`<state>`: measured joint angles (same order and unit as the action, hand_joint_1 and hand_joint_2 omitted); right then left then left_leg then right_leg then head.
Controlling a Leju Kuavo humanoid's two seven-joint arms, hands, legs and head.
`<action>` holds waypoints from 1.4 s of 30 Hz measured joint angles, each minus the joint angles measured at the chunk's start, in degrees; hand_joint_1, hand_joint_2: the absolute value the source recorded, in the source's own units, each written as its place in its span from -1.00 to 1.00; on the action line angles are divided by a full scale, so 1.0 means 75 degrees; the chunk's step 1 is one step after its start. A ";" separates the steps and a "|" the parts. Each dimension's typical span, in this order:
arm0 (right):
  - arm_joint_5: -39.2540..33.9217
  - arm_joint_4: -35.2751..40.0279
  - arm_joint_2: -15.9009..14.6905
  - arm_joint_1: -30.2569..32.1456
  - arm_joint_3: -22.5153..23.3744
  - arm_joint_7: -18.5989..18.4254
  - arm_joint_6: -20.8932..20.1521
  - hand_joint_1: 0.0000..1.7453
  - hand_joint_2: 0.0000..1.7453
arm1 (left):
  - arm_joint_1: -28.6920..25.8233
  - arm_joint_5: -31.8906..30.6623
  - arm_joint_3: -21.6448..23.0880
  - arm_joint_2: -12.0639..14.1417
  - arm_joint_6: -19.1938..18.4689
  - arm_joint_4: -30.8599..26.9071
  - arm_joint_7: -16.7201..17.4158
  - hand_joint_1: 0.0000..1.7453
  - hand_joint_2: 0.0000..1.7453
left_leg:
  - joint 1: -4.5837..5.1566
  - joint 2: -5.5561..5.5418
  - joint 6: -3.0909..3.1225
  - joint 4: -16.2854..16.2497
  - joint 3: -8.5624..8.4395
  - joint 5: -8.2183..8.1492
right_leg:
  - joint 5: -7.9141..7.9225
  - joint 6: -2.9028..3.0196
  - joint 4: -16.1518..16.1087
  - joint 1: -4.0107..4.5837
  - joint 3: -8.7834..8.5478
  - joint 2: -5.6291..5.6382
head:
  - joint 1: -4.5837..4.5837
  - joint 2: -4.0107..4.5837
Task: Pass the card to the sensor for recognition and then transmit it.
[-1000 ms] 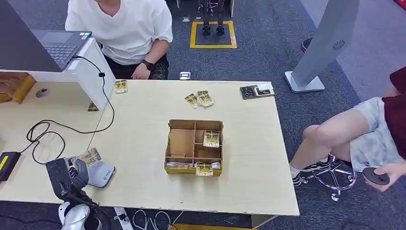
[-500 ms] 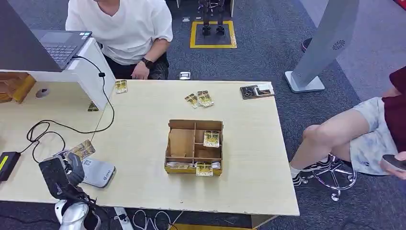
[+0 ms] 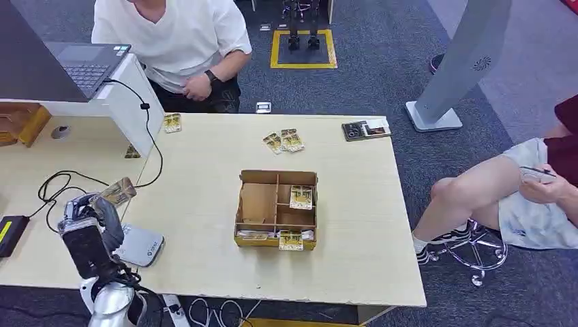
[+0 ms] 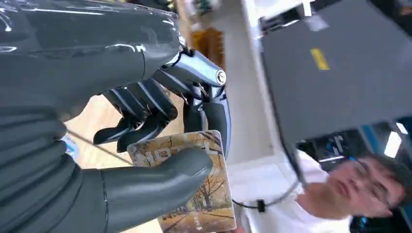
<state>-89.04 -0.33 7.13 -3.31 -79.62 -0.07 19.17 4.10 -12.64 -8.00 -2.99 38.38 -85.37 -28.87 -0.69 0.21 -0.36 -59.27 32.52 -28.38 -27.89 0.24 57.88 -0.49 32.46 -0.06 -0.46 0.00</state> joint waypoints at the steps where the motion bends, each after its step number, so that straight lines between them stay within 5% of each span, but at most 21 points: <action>1: 0.0000 0.0000 0.0000 0.0000 0.0000 0.0000 -0.0015 -1.00 1.00 | 0.0026 -0.0324 0.0006 -0.0054 0.0000 -0.0012 -0.0006 1.00 1.00 | 0.0000 0.0000 0.0000 0.0000 0.0000 0.0000 | 0.0000 0.0000 0.0000 0.0000 0.0000 0.0000 | 0.0000 0.0000; 9: 0.0017 0.0000 -0.0003 -0.0005 -0.0026 -0.0003 -0.0038 -1.00 1.00 | 0.0518 -0.2440 0.0332 -0.0563 0.0000 0.0064 0.0137 1.00 1.00 | 0.0000 0.0000 0.0000 -0.0003 0.0000 0.0000 | 0.0002 -0.0001 -0.0001 0.0000 0.0000 0.0000 | 0.0000 0.0000; 22: 0.0047 0.0035 -0.0044 -0.0017 -0.0163 -0.0003 -0.0044 -1.00 1.00 | 0.1385 -0.3979 0.0664 -0.0963 0.0000 0.0839 0.0574 1.00 1.00 | 0.0000 0.0000 0.0000 -0.0003 0.0005 0.0000 | 0.0002 -0.0001 0.0000 0.0000 0.0003 0.0002 | 0.0000 0.0000; 30: 0.0172 0.0157 -0.0143 -0.0028 -0.0288 -0.0003 -0.0076 -1.00 1.00 | 0.2096 -0.5182 0.0589 -0.1012 0.0000 0.1605 0.0935 1.00 1.00 | 0.0000 0.0000 0.0000 -0.0004 0.0004 0.0001 | 0.0005 0.0001 0.0000 0.0000 0.0002 0.0001 | 0.0003 0.0000; 42: 0.0172 0.0265 -0.0230 -0.0041 -0.0408 -0.0003 -0.0108 -1.00 1.00 | 0.2590 -0.5930 0.0466 -0.1012 0.0003 0.2267 0.1186 1.00 1.00 | 0.0000 0.0000 0.0001 -0.0004 0.0005 0.0000 | 0.0004 0.0000 0.0000 0.0000 0.0003 0.0001 | 0.0000 0.0000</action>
<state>-87.76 1.66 5.40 -3.62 -82.68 -0.09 18.36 23.53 -57.11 -4.50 -10.58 38.40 -68.37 -19.98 -0.69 0.20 -0.36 -59.30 32.56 -28.38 -27.86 0.24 57.88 -0.49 32.48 -0.05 -0.46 0.00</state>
